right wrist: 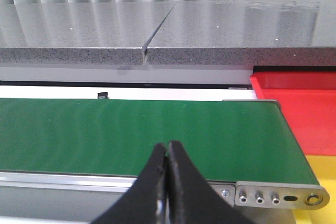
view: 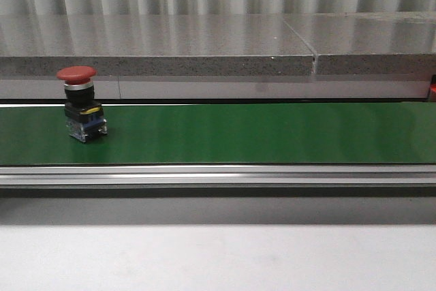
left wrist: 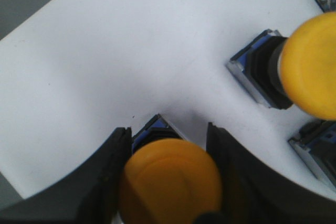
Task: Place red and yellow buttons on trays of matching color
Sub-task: 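Grasp a yellow mushroom button with the left gripper, then set the yellow button on the green belt and release it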
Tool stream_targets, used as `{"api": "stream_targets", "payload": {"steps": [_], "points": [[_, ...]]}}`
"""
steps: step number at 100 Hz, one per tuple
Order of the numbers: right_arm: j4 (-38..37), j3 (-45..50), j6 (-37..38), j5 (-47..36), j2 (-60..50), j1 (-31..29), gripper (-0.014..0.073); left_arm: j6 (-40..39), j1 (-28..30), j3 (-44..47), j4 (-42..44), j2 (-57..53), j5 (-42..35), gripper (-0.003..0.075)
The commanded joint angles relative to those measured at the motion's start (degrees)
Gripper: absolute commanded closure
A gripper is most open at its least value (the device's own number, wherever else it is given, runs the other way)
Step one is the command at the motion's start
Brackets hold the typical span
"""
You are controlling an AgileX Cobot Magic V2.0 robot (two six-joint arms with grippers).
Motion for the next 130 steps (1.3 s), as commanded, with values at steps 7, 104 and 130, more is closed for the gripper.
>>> {"api": "stream_targets", "payload": {"steps": [7, 104, 130], "points": [[-0.4, 0.1, -0.2, -4.6, -0.9, 0.1, 0.0661, -0.5, 0.2, -1.6, 0.2, -6.4, 1.1, 0.074], [-0.4, 0.1, -0.2, -4.6, -0.9, 0.1, 0.0661, 19.7, -27.5, -15.1, -12.8, -15.2, 12.3, 0.074], [-0.4, 0.1, -0.2, -4.6, -0.9, 0.1, 0.0661, 19.7, -28.9, -17.3, -14.0, -7.0, 12.5, 0.074]]}}
